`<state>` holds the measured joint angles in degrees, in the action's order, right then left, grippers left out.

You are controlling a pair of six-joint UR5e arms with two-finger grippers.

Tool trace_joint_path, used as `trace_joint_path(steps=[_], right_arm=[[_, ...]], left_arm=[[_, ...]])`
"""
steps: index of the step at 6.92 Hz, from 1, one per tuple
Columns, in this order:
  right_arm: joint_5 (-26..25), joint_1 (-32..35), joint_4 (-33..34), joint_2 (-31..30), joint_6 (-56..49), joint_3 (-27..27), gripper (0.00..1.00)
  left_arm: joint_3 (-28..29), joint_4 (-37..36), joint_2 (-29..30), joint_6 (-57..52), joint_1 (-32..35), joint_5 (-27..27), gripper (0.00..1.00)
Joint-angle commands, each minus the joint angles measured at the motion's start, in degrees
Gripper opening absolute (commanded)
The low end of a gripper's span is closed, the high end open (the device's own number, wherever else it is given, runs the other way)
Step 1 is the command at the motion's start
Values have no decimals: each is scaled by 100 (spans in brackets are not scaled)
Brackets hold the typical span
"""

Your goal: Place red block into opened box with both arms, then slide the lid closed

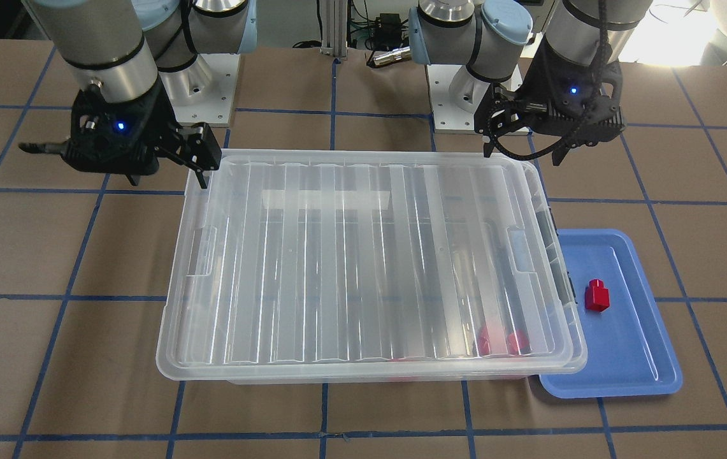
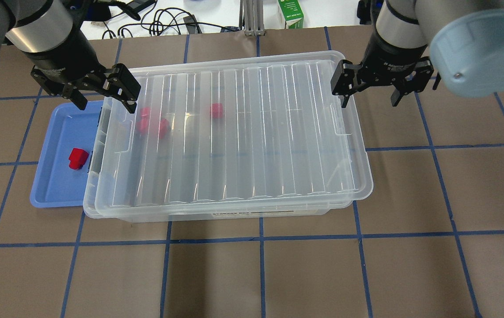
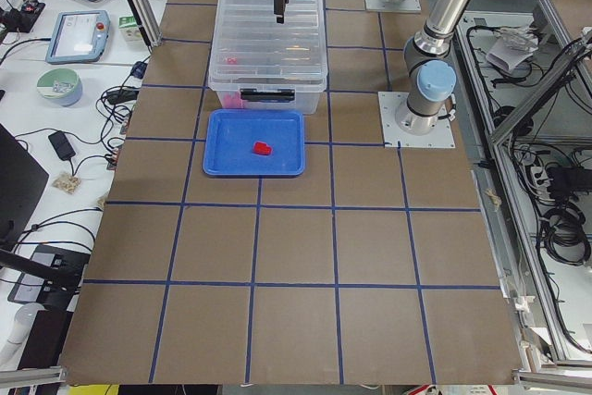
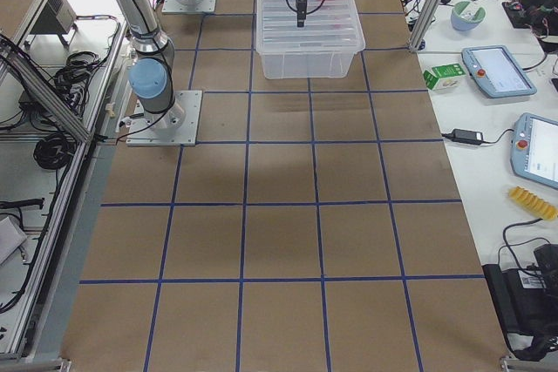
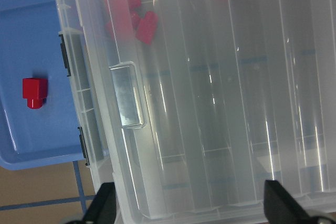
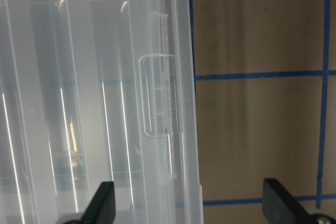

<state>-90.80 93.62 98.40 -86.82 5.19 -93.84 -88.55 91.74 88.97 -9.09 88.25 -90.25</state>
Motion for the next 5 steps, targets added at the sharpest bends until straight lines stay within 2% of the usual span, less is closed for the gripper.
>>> trace_joint_path(steps=[1,2,3,5], right_arm=[[-42,-89,1414,628,-245,-677,100],[-60,-141,1480,762,-264,-696,100],[-78,-238,1480,763,-281,-714,100],[-78,-641,1463,754,-806,-714,100]], left_arm=[[-56,-225,224,-433,-411,25,100],[-109,-261,434,-923,-962,42,100],[-179,-662,767,-1598,-1264,42,100],[-634,-1679,1391,-2104,-1826,216,100]])
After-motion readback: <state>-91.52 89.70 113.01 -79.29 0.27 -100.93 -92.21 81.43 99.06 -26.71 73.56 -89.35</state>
